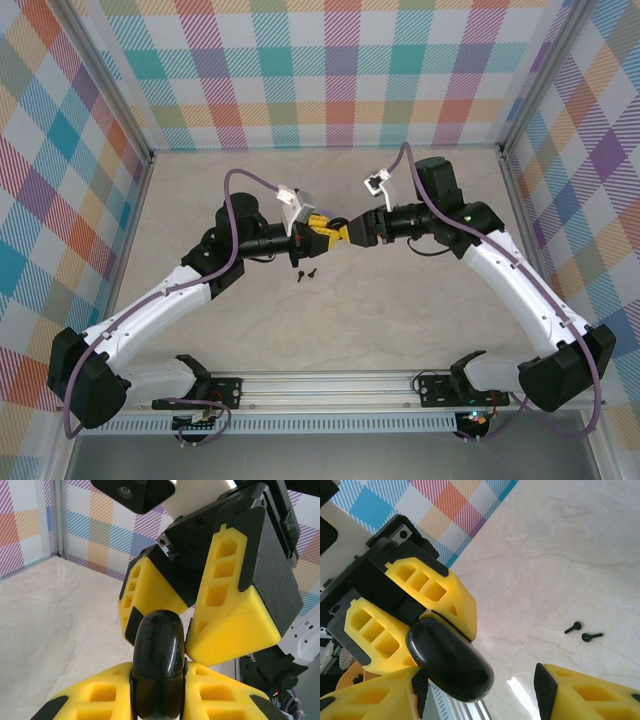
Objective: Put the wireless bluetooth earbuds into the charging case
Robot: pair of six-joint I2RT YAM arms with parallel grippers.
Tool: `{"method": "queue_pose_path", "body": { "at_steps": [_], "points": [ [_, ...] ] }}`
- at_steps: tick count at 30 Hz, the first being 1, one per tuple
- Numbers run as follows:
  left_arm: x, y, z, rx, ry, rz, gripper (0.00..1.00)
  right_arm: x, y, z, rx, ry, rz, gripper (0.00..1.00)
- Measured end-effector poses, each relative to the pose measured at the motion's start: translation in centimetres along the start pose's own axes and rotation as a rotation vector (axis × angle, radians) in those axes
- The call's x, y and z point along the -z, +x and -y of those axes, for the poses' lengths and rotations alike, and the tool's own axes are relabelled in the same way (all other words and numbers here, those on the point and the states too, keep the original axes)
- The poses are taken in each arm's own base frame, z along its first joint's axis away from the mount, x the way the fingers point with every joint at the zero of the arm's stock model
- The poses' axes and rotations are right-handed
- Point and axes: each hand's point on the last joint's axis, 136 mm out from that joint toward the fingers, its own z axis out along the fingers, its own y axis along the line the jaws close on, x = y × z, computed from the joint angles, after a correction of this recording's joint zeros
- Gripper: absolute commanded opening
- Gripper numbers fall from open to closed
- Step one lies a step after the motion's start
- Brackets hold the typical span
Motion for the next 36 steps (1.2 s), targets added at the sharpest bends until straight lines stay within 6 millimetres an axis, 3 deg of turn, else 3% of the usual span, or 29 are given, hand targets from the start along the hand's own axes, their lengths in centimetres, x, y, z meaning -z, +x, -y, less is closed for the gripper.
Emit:
{"method": "queue_pose_path", "body": {
  "at_steps": [8,15,29,36],
  "points": [
    [-0.1,0.4,0.2,-0.034,0.005,-0.014,0.08,0.6,-0.3,0.3,0.011,0.057,0.026,0.60],
    [-0.1,0.7,1.6,-0.054,0.044,-0.025,0.08,0.9,-0.6,1.2,0.004,0.117,0.048,0.61],
    [0.6,1.0,1.0,-0.066,-0.018,-0.013,0.08,2.0,-1.2,1.6,0.013,0.193,0.097,0.62],
    [1.9,0.7,1.6,-0.055,-0.031,0.011,0.08,3.4,-1.1,5.0,-0.043,0.404,0.129,0.63]
  ]
}}
